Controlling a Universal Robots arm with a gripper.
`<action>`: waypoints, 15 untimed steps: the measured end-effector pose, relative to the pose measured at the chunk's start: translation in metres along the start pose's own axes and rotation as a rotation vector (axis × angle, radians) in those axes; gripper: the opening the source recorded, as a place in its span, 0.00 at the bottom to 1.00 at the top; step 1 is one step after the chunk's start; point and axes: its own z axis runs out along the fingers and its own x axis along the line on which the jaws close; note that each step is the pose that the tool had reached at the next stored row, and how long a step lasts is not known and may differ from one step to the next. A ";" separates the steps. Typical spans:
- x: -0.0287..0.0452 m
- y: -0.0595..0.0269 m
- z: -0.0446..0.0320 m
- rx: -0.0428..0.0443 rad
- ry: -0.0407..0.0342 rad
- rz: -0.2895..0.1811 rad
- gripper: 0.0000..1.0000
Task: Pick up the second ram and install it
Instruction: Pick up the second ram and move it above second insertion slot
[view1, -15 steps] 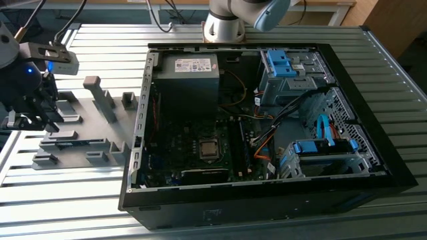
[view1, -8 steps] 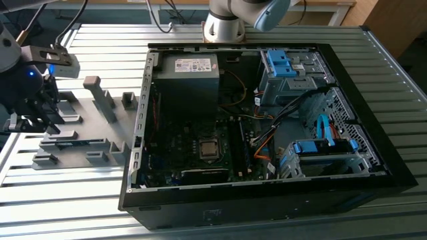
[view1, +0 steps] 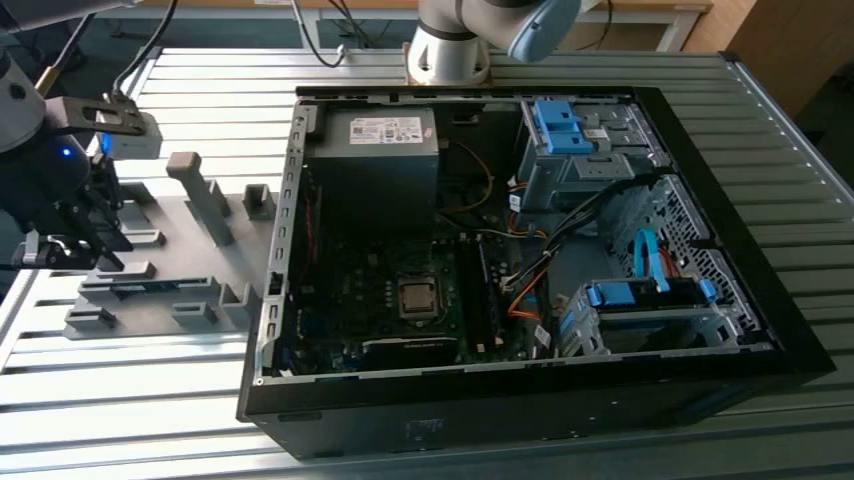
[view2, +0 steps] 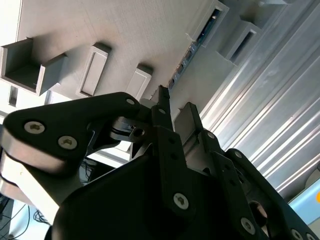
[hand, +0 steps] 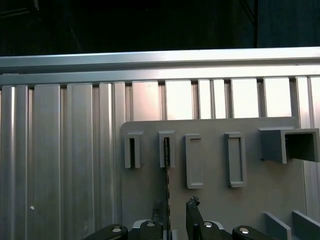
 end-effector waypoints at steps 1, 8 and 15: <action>0.0000 0.0001 0.0002 0.0037 0.0007 0.000 0.32; 0.0004 0.0001 0.0043 0.0105 0.0012 -0.003 0.32; 0.0014 -0.0001 0.0093 0.0106 0.0012 -0.003 0.32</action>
